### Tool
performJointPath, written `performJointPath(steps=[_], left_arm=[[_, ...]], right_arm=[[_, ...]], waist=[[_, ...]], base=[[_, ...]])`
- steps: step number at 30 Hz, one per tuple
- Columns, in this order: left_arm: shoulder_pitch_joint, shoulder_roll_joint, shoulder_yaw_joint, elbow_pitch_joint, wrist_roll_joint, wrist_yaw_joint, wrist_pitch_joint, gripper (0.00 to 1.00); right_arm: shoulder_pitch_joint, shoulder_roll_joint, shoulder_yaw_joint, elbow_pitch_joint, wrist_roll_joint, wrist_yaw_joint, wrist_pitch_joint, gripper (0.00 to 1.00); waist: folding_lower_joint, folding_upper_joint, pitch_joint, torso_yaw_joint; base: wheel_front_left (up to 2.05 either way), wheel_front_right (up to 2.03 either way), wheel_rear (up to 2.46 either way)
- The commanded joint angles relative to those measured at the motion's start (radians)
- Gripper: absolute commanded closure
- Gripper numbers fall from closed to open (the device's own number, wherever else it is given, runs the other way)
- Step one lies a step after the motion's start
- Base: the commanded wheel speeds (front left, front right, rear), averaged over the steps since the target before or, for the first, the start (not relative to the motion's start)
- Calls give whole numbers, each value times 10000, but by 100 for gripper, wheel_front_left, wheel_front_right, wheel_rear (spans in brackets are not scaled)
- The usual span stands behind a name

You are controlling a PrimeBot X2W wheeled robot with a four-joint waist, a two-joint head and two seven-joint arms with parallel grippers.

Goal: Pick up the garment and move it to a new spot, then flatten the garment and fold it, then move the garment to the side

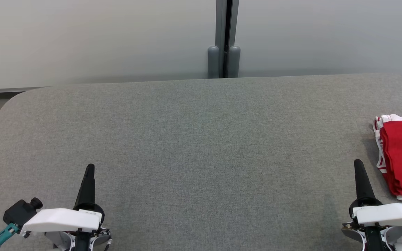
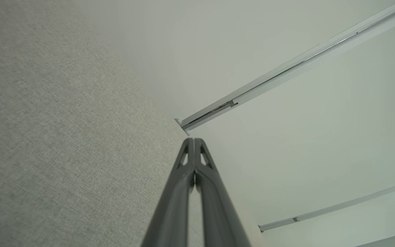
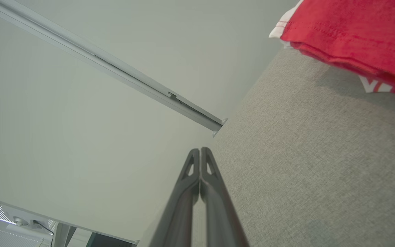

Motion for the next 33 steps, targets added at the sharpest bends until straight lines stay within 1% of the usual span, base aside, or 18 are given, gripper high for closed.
performJointPath(steps=[1, 33], left_arm=[[-274, 53, 113, -83, -300, -102, 76, 100], [-323, 43, 785, -14, -2964, -361, 882, 100]], right_arm=[[-205, -80, -66, -110, 320, 1, 91, 100], [-226, -60, -550, -90, 3321, 1, 895, 100]], waist=[[0, 0, -10, -8], [0, 0, -209, -175]], base=[[0, 0, 0], [0, 0, 0]])
